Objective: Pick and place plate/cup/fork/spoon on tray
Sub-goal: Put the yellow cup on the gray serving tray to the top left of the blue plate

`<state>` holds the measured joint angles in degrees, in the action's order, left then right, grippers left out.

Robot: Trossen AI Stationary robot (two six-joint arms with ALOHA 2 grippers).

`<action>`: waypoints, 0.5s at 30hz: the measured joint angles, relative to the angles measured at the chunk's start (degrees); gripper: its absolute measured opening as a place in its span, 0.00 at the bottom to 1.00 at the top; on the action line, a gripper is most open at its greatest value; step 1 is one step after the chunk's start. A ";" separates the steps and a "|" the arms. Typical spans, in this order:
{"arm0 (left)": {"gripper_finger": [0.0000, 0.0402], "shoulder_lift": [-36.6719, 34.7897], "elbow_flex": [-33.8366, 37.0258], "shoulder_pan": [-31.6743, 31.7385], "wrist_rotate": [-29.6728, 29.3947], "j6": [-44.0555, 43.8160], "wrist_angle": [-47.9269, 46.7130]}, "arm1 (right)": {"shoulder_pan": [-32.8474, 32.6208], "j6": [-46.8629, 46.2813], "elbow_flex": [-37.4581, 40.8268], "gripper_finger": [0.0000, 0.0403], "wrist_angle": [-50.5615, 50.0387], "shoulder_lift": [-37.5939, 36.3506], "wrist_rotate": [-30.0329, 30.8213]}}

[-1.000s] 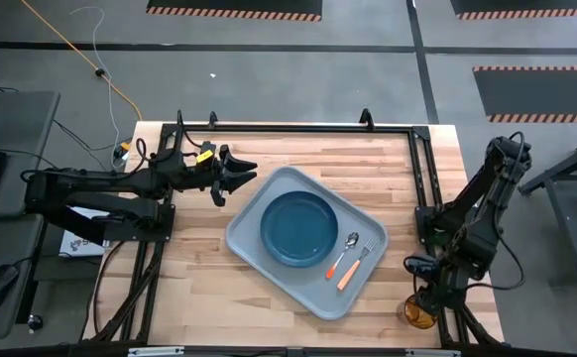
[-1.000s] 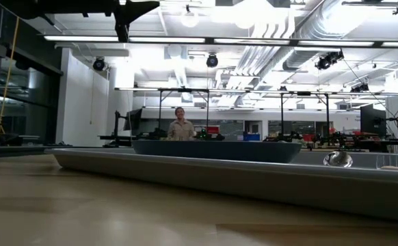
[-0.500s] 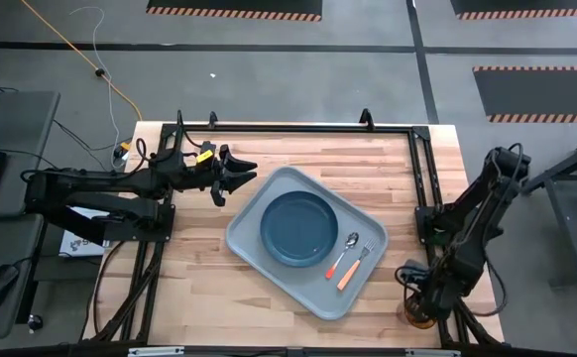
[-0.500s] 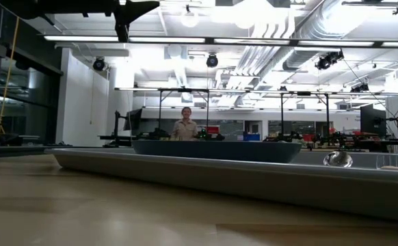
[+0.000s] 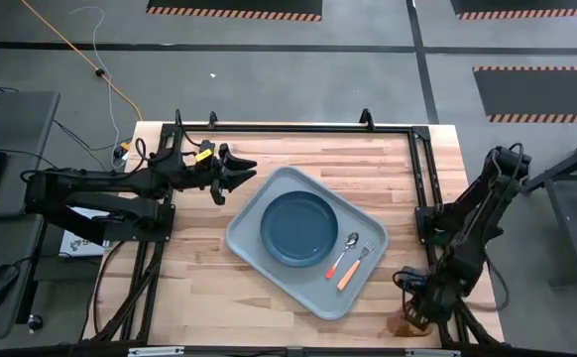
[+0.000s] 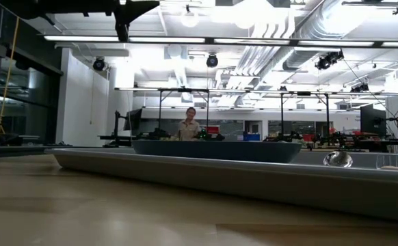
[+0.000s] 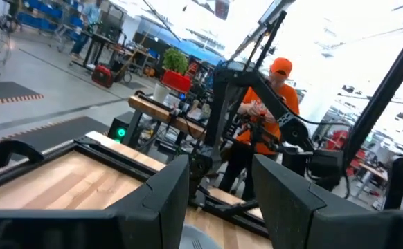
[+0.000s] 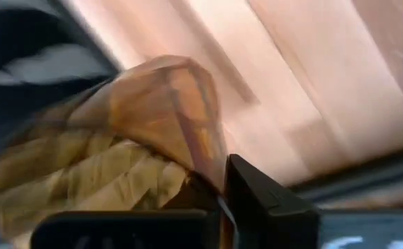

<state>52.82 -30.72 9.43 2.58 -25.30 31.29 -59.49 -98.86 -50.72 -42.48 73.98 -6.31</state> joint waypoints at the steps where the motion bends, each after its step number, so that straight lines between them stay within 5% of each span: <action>1: 0.37 0.00 -0.02 0.00 -0.23 0.00 0.33 | 0.63 0.37 0.00 0.03 0.38 -1.66 1.83; 7: 0.37 -0.02 -0.04 0.00 -0.39 0.02 2.12 | 10.07 7.65 -0.54 0.01 0.35 -12.48 13.16; 15: 0.37 -0.02 -1.09 -0.01 -0.53 1.22 7.90 | 38.08 44.26 -14.78 0.00 -5.41 -9.85 15.78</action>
<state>52.80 -31.81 9.42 2.05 -24.08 39.19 -21.41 -54.60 -65.50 -47.89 64.13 9.47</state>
